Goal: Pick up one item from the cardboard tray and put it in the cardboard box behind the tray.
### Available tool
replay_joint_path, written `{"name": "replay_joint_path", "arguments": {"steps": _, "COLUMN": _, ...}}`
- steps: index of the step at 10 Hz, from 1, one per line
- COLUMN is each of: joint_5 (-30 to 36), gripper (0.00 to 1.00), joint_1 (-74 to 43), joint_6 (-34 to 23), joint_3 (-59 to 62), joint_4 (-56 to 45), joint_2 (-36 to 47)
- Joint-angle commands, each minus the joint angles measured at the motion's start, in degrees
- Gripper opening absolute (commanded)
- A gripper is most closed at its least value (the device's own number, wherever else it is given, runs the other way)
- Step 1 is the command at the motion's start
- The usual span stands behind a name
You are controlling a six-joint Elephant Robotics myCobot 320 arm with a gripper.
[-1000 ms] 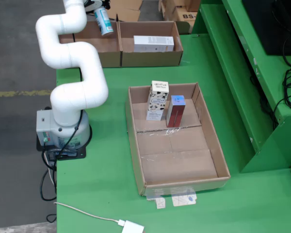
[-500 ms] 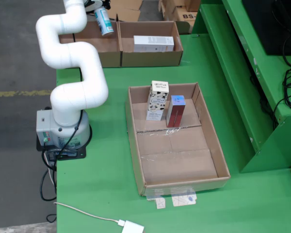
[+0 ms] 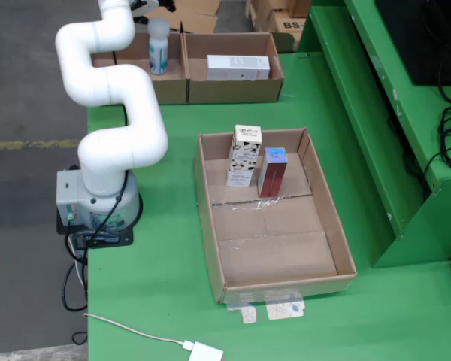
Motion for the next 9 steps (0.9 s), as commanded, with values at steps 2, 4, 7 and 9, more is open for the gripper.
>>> {"name": "replay_joint_path", "arguments": {"steps": 2, "joint_5": -0.6, "gripper": 0.70, "joint_1": 0.3, "joint_6": -0.1, "joint_3": 1.7, "joint_4": 0.8, "joint_2": 2.2}}
{"name": "replay_joint_path", "arguments": {"steps": 4, "joint_5": -0.6, "gripper": 0.90, "joint_1": 0.3, "joint_6": -0.1, "joint_3": 1.7, "joint_4": 0.8, "joint_2": 2.2}}
{"name": "replay_joint_path", "arguments": {"steps": 7, "joint_5": -0.6, "gripper": 1.00, "joint_1": 0.3, "joint_6": -0.1, "joint_3": 1.7, "joint_4": 0.8, "joint_2": 2.2}}
{"name": "replay_joint_path", "arguments": {"steps": 9, "joint_5": -0.6, "gripper": 1.00, "joint_1": 0.3, "joint_6": -0.1, "joint_3": 1.7, "joint_4": 0.8, "joint_2": 2.2}}
